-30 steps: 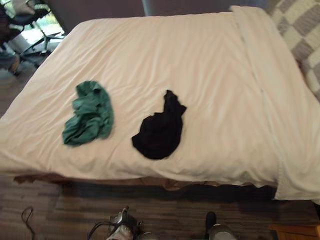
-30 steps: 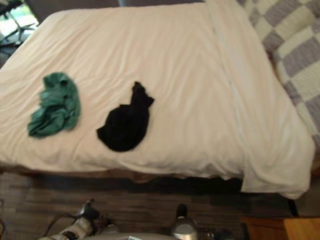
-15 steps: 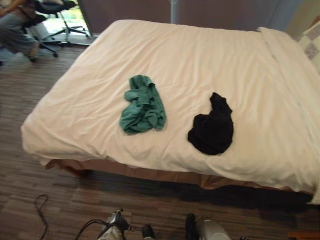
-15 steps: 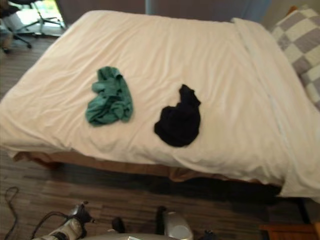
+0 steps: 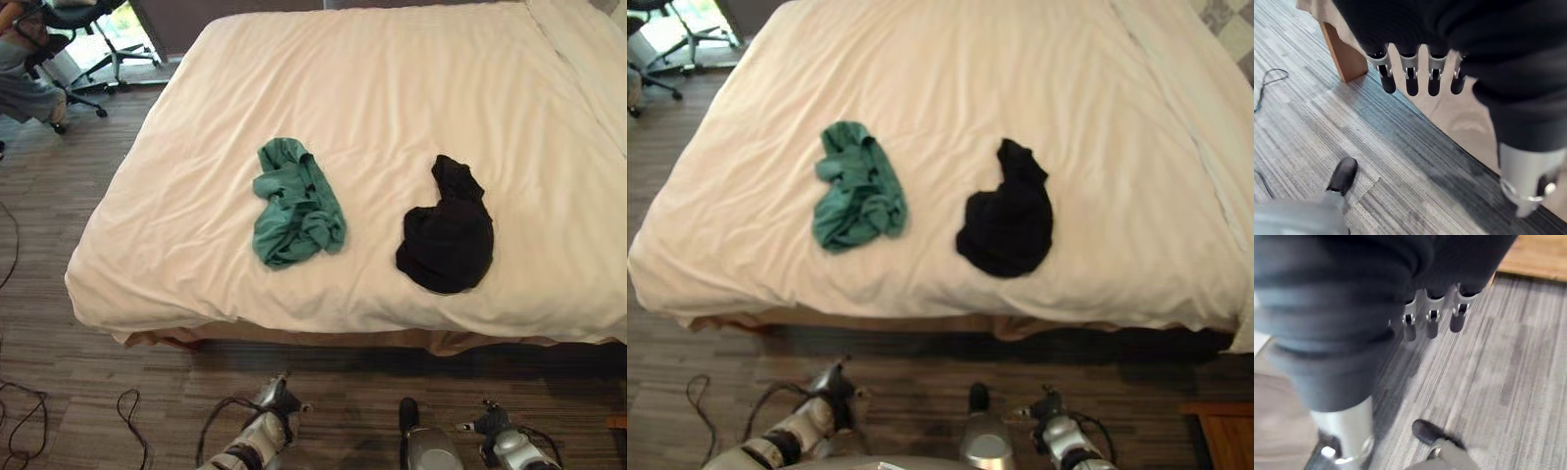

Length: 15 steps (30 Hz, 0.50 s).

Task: Tidy up the quilt and then pick up the clothes from the bed and put them into the laundry hamper.

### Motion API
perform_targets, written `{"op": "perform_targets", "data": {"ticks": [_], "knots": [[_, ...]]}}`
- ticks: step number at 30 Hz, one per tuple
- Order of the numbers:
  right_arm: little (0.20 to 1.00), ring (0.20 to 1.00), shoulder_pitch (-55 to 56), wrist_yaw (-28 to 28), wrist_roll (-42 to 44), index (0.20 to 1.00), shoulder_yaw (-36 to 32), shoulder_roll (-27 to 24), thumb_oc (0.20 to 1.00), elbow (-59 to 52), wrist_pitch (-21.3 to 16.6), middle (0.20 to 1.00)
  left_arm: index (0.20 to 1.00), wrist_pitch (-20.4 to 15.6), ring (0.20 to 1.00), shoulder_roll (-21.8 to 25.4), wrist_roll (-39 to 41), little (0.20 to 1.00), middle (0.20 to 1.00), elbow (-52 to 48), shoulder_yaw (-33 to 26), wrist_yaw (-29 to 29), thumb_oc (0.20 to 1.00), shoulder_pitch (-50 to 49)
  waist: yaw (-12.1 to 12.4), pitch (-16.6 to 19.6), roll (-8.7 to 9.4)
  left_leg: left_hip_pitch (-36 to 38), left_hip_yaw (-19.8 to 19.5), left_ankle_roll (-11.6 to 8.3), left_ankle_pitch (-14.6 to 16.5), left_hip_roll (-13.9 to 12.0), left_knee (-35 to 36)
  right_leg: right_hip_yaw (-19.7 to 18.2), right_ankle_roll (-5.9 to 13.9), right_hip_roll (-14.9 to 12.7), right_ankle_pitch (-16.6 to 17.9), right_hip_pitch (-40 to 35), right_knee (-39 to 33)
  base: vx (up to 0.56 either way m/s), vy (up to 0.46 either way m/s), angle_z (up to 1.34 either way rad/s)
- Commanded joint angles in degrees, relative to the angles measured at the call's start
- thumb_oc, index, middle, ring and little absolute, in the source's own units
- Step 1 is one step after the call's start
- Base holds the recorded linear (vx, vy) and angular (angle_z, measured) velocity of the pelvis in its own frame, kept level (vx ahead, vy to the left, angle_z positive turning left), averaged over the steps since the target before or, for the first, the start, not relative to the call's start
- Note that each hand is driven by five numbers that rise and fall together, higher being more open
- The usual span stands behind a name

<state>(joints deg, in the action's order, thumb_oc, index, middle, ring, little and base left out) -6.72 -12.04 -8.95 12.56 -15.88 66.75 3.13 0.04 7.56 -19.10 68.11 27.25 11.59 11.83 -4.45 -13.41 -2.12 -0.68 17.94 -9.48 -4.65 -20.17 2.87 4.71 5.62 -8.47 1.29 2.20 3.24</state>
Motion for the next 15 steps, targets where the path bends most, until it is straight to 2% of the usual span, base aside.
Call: {"op": "perform_targets", "data": {"ticks": [1,2,3,4,5,7,8,9,11,12,13,14,15], "knots": [[1.000,1.000,-1.4,0.0,-1.6,1.000,3.9,4.6,1.000,-1.1,-0.3,1.000,1.000,-0.4,1.000,3.3,-2.9,1.000,1.000,-0.8,0.3,1.0,1.000,3.4,0.0,1.1,2.82,-1.1,-1.6,-2.05,2.6,1.4,-1.6,2.7,9.38,-16.0,0.1,-4.6,-4.7,0.04,0.329,-0.32],[1.000,1.000,-1.9,0.2,-1.6,1.000,4.8,5.4,1.000,-2.1,-0.1,1.000,1.000,-0.3,1.000,4.1,-4.0,1.000,1.000,-1.6,0.8,1.3,1.000,3.4,0.7,0.9,3.39,-0.6,0.2,-0.91,4.0,2.7,-2.6,5.6,8.40,-17.8,3.1,-2.8,-3.5,0.11,0.671,-0.60],[1.000,1.000,-3.0,0.8,-2.0,1.000,6.6,6.3,1.000,-4.5,-0.9,1.000,1.000,-0.3,1.000,4.8,-3.8,1.000,1.000,-2.5,0.4,1.6,1.000,2.8,2.2,0.9,2.80,1.8,3.3,0.05,6.1,3.9,-2.1,13.3,6.42,-17.4,0.8,-1.1,-0.7,0.07,0.506,-0.70],[1.000,1.000,-2.9,0.8,-2.0,1.000,6.7,6.3,1.000,-4.5,-0.9,1.000,1.000,-0.3,1.000,4.8,-3.8,1.000,1.000,-2.6,0.4,1.5,1.000,2.7,2.2,0.9,2.77,2.0,3.3,0.01,6.1,3.9,-2.1,13.3,6.39,-17.3,0.6,-1.1,-0.5,0.07,0.624,-1.28],[1.000,1.000,-3.4,0.8,-2.8,1.000,8.0,6.2,1.000,-6.3,-1.6,1.000,1.000,-0.1,1.000,5.2,-3.7,1.000,1.000,-2.4,0.1,1.2,1.000,1.9,1.6,0.2,2.93,3.3,5.1,1.18,5.8,5.9,-0.2,12.8,5.55,-11.9,-2.4,0.6,2.8,0.02,0.405,-1.13],[1.000,1.000,-3.2,0.3,-2.5,1.000,8.0,5.2,1.000,-7.5,-1.9,1.000,1.000,0.4,1.000,5.6,-4.2,1.000,1.000,-1.1,-0.6,0.2,1.000,1.7,0.2,-0.8,3.05,3.4,5.1,2.42,4.1,8.0,1.4,7.6,4.79,-3.4,-5.3,2.9,4.5,-0.04,0.417,-0.68],[1.000,1.000,-3.0,0.1,-2.3,1.000,7.8,4.8,1.000,-7.1,-1.7,1.000,1.000,0.7,1.000,5.7,-4.2,1.000,1.000,-0.4,-0.8,-0.1,1.000,1.4,-0.2,-0.9,3.02,3.5,4.5,2.74,4.3,8.9,1.7,5.9,4.49,-1.0,-6.4,3.0,4.5,-0.04,0.246,0.27],[1.000,1.000,-3.0,0.0,-2.1,1.000,7.4,4.5,1.000,-6.5,-1.5,1.000,1.000,0.9,1.000,5.9,-3.6,1.000,1.000,0.6,-1.8,-0.2,1.000,1.1,-0.3,-1.1,3.01,3.9,4.1,3.08,4.6,9.8,1.8,4.8,3.88,0.1,-7.0,2.3,3.9,0.03,0.173,0.55],[1.000,1.000,-2.9,-0.3,-0.7,1.000,5.3,3.9,1.000,-5.1,-1.0,1.000,1.000,1.3,1.000,7.1,-1.9,1.000,1.000,2.5,-4.9,0.4,1.000,0.4,0.3,-1.0,3.14,4.4,3.4,3.63,5.4,11.1,1.6,5.7,3.39,-0.9,-6.4,0.8,1.8,0.04,0.080,0.55],[1.000,1.000,-2.8,-1.5,2.7,1.000,2.2,3.2,1.000,-2.9,-0.9,1.000,1.000,1.4,1.000,8.6,1.2,1.000,1.000,3.5,-9.3,2.1,1.000,-1.0,0.7,0.1,3.29,4.7,4.5,3.55,5.5,11.2,1.7,6.2,3.93,-1.6,-5.1,-0.7,-1.8,0.04,0.010,0.32],[1.000,1.000,-2.8,-1.5,2.7,1.000,2.2,3.2,1.000,-2.9,-0.9,1.000,1.000,1.4,1.000,8.6,1.2,1.000,1.000,3.5,-9.3,2.1,1.000,-1.1,0.7,0.1,3.29,4.8,4.5,3.55,5.6,11.2,1.7,6.2,3.93,-1.6,-5.1,-0.7,-1.9,0.12,-0.009,0.15],[1.000,1.000,-1.6,-4.7,8.5,1.000,-4.0,0.9,1.000,-4.6,-1.7,1.000,1.000,0.3,1.000,11.5,8.4,1.000,1.000,2.6,-17.0,5.2,1.000,-3.7,0.8,1.0,3.43,6.2,5.7,3.41,5.8,11.2,1.8,6.2,4.53,-1.8,-4.1,-2.3,-4.2,0.09,-0.013,-0.08],[1.000,1.000,-1.6,-4.7,8.5,1.000,-4.0,0.9,1.000,-4.6,-1.7,1.000,1.000,0.3,1.000,11.5,8.4,1.000,1.000,2.5,-17.0,5.2,1.000,-3.7,0.9,0.9,3.44,6.3,5.8,3.40,5.8,11.2,1.8,6.2,4.54,-1.8,-4.1,-2.4,-4.2,0.16,-0.028,-0.22]]}}
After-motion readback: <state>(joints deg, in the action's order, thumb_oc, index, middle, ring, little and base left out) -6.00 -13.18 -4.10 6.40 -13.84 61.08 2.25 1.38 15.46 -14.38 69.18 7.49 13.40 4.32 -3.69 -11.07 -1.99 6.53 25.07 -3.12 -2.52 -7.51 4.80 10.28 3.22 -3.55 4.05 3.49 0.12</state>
